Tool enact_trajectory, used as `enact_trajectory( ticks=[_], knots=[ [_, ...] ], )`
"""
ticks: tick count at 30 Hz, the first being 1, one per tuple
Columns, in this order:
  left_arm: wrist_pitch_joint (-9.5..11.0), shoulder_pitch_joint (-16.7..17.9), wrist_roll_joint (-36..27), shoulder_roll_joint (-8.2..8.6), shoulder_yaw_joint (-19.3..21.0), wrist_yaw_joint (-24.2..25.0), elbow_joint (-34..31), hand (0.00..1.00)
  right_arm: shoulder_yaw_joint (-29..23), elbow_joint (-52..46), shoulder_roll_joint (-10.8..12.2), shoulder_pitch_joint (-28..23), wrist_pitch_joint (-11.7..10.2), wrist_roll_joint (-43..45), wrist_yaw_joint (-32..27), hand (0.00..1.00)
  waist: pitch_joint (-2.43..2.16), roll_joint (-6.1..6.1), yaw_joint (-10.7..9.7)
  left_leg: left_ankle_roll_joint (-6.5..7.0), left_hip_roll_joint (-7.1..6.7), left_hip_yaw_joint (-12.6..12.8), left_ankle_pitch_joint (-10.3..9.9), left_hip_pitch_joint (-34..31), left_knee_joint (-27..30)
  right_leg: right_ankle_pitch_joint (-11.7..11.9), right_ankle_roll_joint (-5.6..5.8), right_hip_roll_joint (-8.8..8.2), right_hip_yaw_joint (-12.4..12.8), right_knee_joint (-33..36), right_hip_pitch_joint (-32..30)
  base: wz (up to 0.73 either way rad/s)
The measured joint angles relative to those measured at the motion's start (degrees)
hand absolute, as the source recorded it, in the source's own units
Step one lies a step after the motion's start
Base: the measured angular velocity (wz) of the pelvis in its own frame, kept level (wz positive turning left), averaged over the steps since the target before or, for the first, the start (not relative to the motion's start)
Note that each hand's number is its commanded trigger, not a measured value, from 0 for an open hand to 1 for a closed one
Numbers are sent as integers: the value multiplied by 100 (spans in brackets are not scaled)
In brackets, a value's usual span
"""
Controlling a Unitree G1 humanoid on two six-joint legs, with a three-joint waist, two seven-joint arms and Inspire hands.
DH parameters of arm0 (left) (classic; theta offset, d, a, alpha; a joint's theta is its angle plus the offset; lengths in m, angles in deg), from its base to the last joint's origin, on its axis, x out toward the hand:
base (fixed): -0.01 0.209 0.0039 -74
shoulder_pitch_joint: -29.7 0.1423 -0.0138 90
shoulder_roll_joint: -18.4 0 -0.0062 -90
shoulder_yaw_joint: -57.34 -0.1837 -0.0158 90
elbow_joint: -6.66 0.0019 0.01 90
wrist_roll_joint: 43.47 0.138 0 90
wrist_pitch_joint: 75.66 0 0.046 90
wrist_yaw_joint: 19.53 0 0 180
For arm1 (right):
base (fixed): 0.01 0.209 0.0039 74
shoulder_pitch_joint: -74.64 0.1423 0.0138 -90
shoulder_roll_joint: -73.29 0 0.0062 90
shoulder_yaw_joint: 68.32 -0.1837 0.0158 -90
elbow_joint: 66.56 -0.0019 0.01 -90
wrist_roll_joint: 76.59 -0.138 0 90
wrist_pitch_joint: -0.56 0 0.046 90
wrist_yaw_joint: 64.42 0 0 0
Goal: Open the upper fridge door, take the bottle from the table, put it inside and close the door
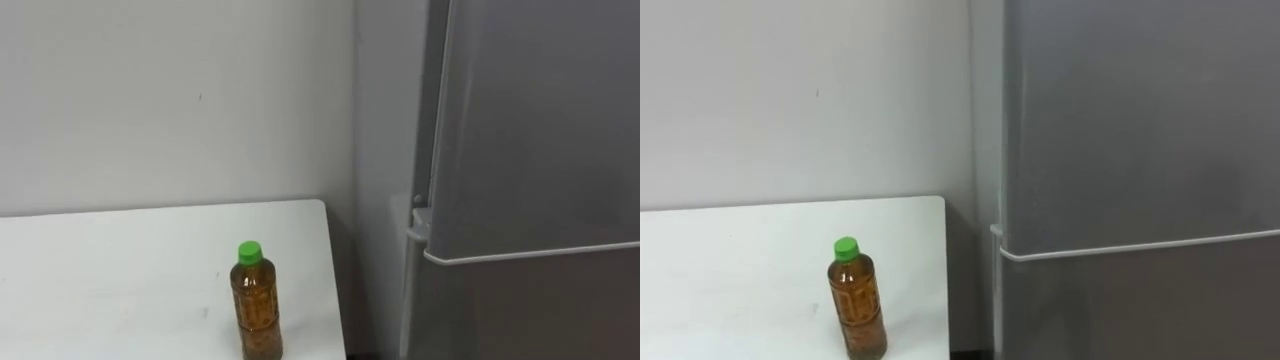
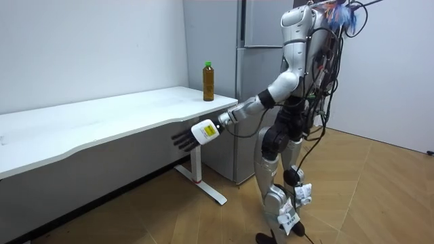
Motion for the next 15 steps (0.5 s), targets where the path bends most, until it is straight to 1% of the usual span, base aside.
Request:
enact_trajectory(
  ticks=[3, 4, 5, 7, 10, 13, 14, 15],
  knots=[
    [1, 12, -138, 5, 15, -75, -644, 0, -10, -37, 5, -21, 1, 98, 14, 0, -11, -13, 9, 0, 2, -15, 0, -17, 9, 0, -1, -6, -13, 9, 14, 0],
    [1, 13, -194, 5, 49, -87, -1014, 0, -10, -81, 23, -26, 1, 90, 14, 0, -24, -11, 12, -1, 3, -15, 0, -21, 12, 0, -1, -8, -11, 18, 4, 0],
    [25, 13, -230, -3, 74, -88, -1347, 0, -10, -113, 35, -29, -2, 86, 13, 0, -13, -39, 9, 0, 3, -15, 0, -20, 10, 0, -1, -23, -13, 15, 6, 0],
    [69, -1, -226, -13, 73, -81, -1701, 0, -9, -126, 41, -20, -3, 82, 12, 0, -13, -35, 11, 0, -2, -18, 0, -16, 9, 0, 0, -21, -26, 13, 20, 0],
    [71, -38, -230, -10, 65, -72, -1984, 0, -4, -157, 106, -22, -2, 75, -1, 0, -24, -10, -1, 0, -4, -31, 0, -20, 8, 1, 1, -18, -114, 12, 27, 2],
    [69, -36, -229, -7, 67, -89, -2176, 0, -5, -156, 145, -73, 17, 43, -30, 0, -29, -3, -3, 0, -1, -45, 0, -7, 6, 1, 1, -14, -129, 13, 30, 3],
    [69, -36, -228, -7, 69, -106, -2251, 0, -6, -151, 144, -81, 19, 42, -52, 0, -25, 4, 2, 0, -1, -47, 0, 1, 4, 1, 1, -13, -131, 13, 42, 0],
    [69, -35, -228, -7, 69, -116, -2298, 0, -6, -149, 145, -83, 19, 43, -55, 0, -10, 27, 1, 0, -1, -50, 0, 6, 4, 1, 1, -13, -130, 12, 46, 0]
  ],
)
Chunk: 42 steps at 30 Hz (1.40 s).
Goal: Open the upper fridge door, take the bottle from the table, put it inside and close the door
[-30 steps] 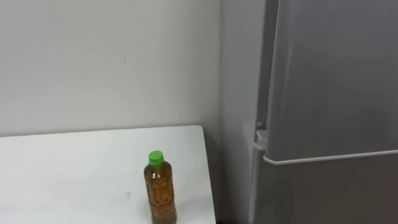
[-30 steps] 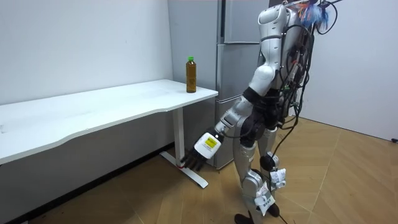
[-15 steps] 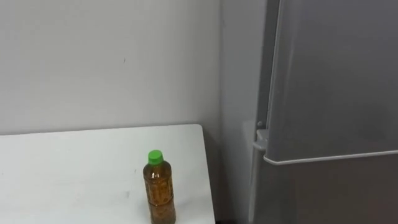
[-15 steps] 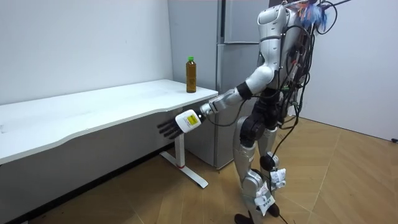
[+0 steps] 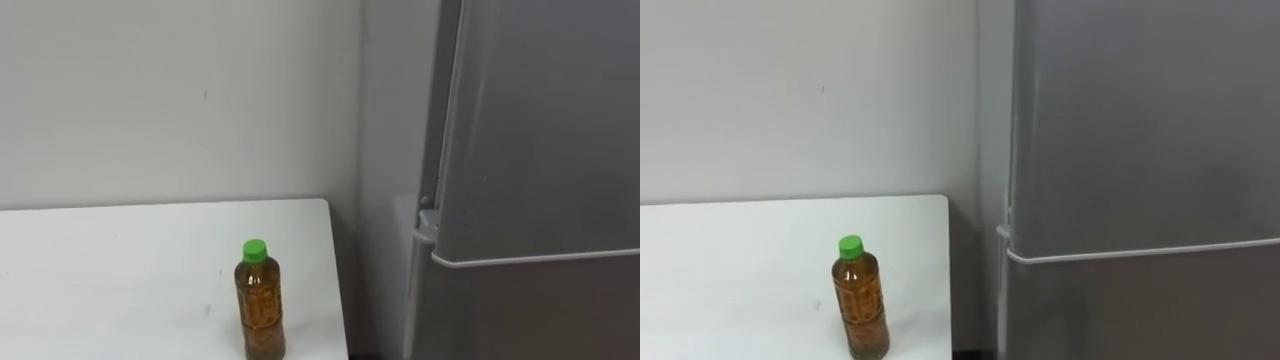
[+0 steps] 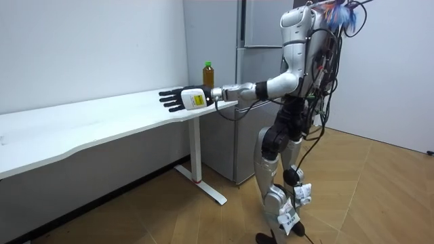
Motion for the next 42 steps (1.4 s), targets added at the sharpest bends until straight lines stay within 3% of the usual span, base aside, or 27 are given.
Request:
enact_trajectory(
  ticks=[6, 8, 12, 18, 22, 26, 30, 36, 42],
  knots=[
    [-25, -53, 76, 2, 24, -110, -396, 0, -21, 23, 22, -34, 8, 32, 26, 0, 31, 8, -22, -2, 0, -59, -2, 101, -14, 0, 0, 17, 3, -15, 101, 3],
    [-37, -58, 144, 2, 34, -106, -850, 0, -46, -34, 25, -14, 31, 41, 58, 0, 31, -2, 4, -5, 5, -59, -4, 78, -4, -1, -1, 18, 7, 13, 28, 0],
    [-36, -151, 322, 2, 63, 2, -1158, 0, -69, -32, 24, -7, 31, 43, 69, 0, 31, 20, -25, -5, 9, -51, -4, 87, 0, -1, -2, 15, 17, 69, 22, -1],
    [-76, -620, 349, 2, 40, 111, -1442, 0, -57, -29, 28, 21, 32, 42, 71, 0, 19, 54, -62, -4, 5, -54, -4, -39, 88, 0, -4, 8, 5, 69, -42, 0],
    [-76, -666, 323, 2, -8, 428, -1828, 0, -103, -26, 70, 49, 30, 36, 66, 0, 23, 83, -241, -3, 1, -53, -3, -7, 86, 1, -4, 2, 13, 78, 21, 0],
    [-220, -713, 315, -18, -162, 692, -2173, 0, -98, -21, 83, 133, 41, 35, 68, 0, 34, 61, -393, -4, 2, -55, -2, -7, 83, 0, -4, 6, 11, 73, 18, 0],
    [-362, -774, 284, -26, -259, 1051, -2562, 0, -96, -8, 90, 185, 99, 37, 83, 0, 35, 36, -454, -3, -5, -47, -2, -17, 87, -2, -4, 0, 15, 59, 8, 0],
    [-420, -1249, 277, -25, -349, 1581, -2840, 0, -95, 42, 94, 255, 153, 60, 183, 0, 36, 4, -478, -2, -5, -40, -1, -6, 104, -5, -6, -9, 39, 48, -31, 0],
    [-597, -1404, -25, -36, -813, 1986, -2844, 0, 15, 50, 77, 302, 170, 28, 189, 0, 30, 27, -497, -2, 4, 46, 0, -8, 113, -5, -6, -13, 152, 48, -63, -8]
  ],
)
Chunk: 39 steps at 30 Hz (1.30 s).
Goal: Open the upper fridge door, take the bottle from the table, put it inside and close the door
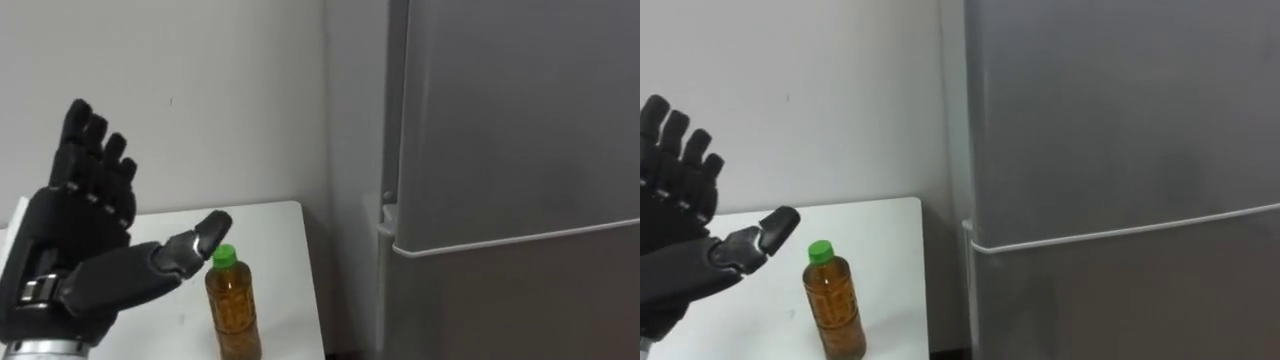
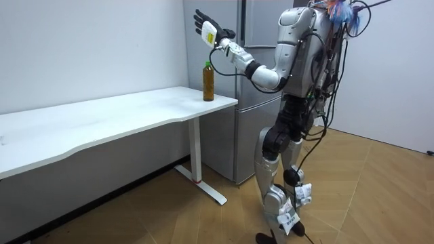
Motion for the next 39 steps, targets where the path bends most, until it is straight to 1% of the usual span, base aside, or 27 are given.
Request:
enact_trajectory(
  ticks=[2, 6, 10, 12, 14, 18, 21, 23, 25, 27, 29, 31, 39],
  knots=[
    [-116, -1, -215, -3, -160, 132, -1, 0, 27, -1, 3, 17, 38, -65, -7, 0, 1, -2, -41, 0, 3, 18, 0, -7, -1, 0, 0, -6, 10, 2, -15, -2],
    [-171, -45, -241, -8, -349, 259, -1, 0, 108, 21, 10, 68, 38, -170, -43, 0, 10, -18, -144, -1, 4, 29, 0, -12, -1, -1, -2, -7, 10, 2, -22, 0],
    [-194, -241, -229, -20, -474, 519, -1, 0, 112, 158, 16, 166, 38, -162, -48, 0, 27, -53, -195, -1, 4, 19, 1, -19, -1, -1, -2, -2, 13, 0, -17, 0],
    [-201, -250, -187, -47, -565, 602, -1, 0, 113, 158, 16, 186, 38, -151, -35, 0, 25, -54, -229, -1, 3, 18, 0, -25, -1, -1, -2, -1, 14, 3, -13, 0],
    [-281, -251, -177, -47, -614, 756, -1, 0, 117, 157, 22, 229, 39, -65, 9, 0, 21, -53, -312, -1, 2, 31, 1, -38, -1, -1, -2, 1, 13, 5, -21, 0],
    [-362, -270, -184, -46, -759, 1006, -2, 0, 165, 183, 18, 258, 43, -34, 59, 0, 10, -46, -337, -1, 1, 41, 1, -42, 6, -1, -2, 7, 10, 3, -30, 0],
    [-382, -396, -183, -48, -941, 1193, -1, 0, 224, 254, 0, 320, 42, -35, 59, 0, -11, -33, -357, -1, -1, 37, 1, -43, 16, -1, -2, 10, 3, -2, -50, 0],
    [-384, -496, -180, -51, -1156, 1300, 0, 0, 288, 407, -2, 443, 47, -35, 49, 0, -27, -8, -357, -1, -3, 39, 1, -20, 14, 0, -1, 10, 1, 0, -28, 0],
    [-422, -496, -179, -54, -1333, 1412, 3, 0, 380, 416, -1, 471, 47, -49, 47, 0, -26, -7, -368, -1, -1, 39, 1, 1, 12, 0, -1, 16, 11, 0, -8, 0],
    [-489, -496, -180, -58, -1487, 1484, 3, 0, 520, 415, -2, 515, 47, -121, 12, 0, -10, 17, -385, -1, 1, 46, 1, -3, 12, 0, -2, 21, 17, 5, -14, 0],
    [-594, -496, -181, -65, -1622, 1596, 6, 0, 681, 414, -2, 534, 47, -229, -19, 0, -8, 43, -425, -1, 3, 47, 1, -9, 12, 0, -3, 16, 16, 5, -20, 0],
    [-605, -495, -181, -66, -1701, 1651, 6, 0, 726, 415, -2, 542, 47, -254, -32, 0, -5, 38, -443, -2, 9, 47, 1, -16, 12, -4, -8, 0, 35, 3, -26, 0],
    [-607, -495, -183, -120, -1753, 1704, 9, 0, 925, 414, -31, 555, 48, -423, -45, 0, 1, 29, -448, -2, 3, 49, 2, -22, 12, -5, -9, 5, 53, -3, -24, 0]
  ],
)
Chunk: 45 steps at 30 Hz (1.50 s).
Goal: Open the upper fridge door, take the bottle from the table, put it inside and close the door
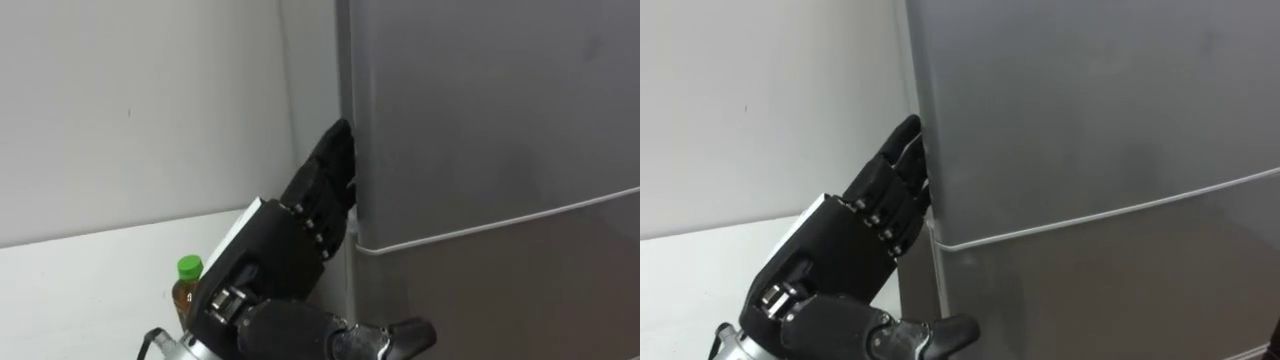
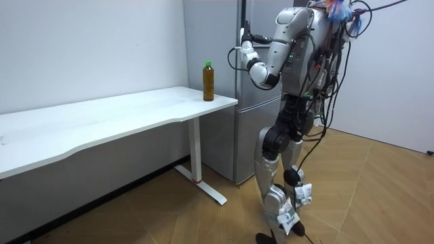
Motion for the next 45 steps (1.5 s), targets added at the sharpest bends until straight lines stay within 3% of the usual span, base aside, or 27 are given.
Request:
enact_trajectory(
  ticks=[7, 10, 11, 12, 21, 27, 29, 30, 32, 33, 34, 45],
  knots=[
    [20, 0, -10, 6, -86, -4, 9, 0, 42, -5, -26, 11, 58, -55, 11, 0, 4, -6, 0, 0, -3, 8, 0, -22, 0, -1, 3, 6, -48, 3, 11, 0],
    [39, 0, -10, 6, -105, -8, 34, 76, 122, -8, -67, 28, 62, -50, 52, 0, 4, -6, 1, 0, -5, 9, 0, -25, 0, -1, 3, 5, -53, 1, 10, 0],
    [41, 0, -10, 6, -115, -12, 35, 95, 146, -10, -78, 33, 63, -49, 54, 0, 4, -6, 1, 0, -4, 9, 0, -28, 0, -1, 3, 4, -54, 1, 10, 0],
    [43, 0, -10, 6, -119, -17, 35, 100, 157, -10, -83, 35, 64, -49, 54, 0, 4, -6, 2, 0, -4, 9, 0, -30, 0, -1, 3, 5, -55, 1, 10, 0],
    [125, 17, -26, -25, -8, -194, 142, 100, 201, -4, -115, 60, 115, -51, 64, 0, 5, -6, 23, 0, -12, -18, 0, -86, 10, 6, 14, 17, -68, -78, 1, 3],
    [100, 17, -137, -34, -268, -136, 142, 100, 203, -5, -138, 86, 115, -50, 109, 0, 24, 29, -4, 0, -12, -12, 0, -99, 6, 6, 14, 18, -57, -79, 0, 0],
    [-15, 18, -130, -47, -405, -53, 143, 98, 202, -5, -147, 89, 115, -51, 113, 0, 30, 43, -13, 0, -9, -7, 0, -102, 5, 5, 14, 22, -51, -83, -5, 0],
    [-35, 17, -130, -53, -443, -22, 143, 95, 201, -6, -149, 91, 115, -51, 115, 0, 31, 45, -15, 0, -9, -6, 0, -104, 4, 5, 13, 23, -49, -83, -7, 0],
    [-134, 17, -120, -79, -586, 112, 143, 62, 201, -5, -151, 98, 115, -51, 116, 0, 30, 52, -23, 0, -4, -3, 0, -111, 4, 5, 13, 28, -40, -85, -16, 0],
    [-159, 17, -120, -88, -617, 142, 143, 26, 200, -1, -151, 98, 114, -57, 116, 0, 30, 54, -24, 0, -4, -3, 0, -111, 4, 5, 13, 29, -39, -85, -16, 0],
    [-206, 17, -120, -95, -656, 231, 143, 3, 200, 3, -151, 96, 114, -69, 114, 0, 29, 56, -28, 0, -2, -3, 0, -110, 4, 5, 13, 30, -36, -85, -15, 0],
    [-232, 17, -121, -172, -777, 497, 143, 0, 207, -7, -153, 95, 116, -65, 111, 0, 25, 60, -36, 0, -4, 2, 0, -102, 11, 6, 10, 19, -34, -63, -47, 0]
  ],
)
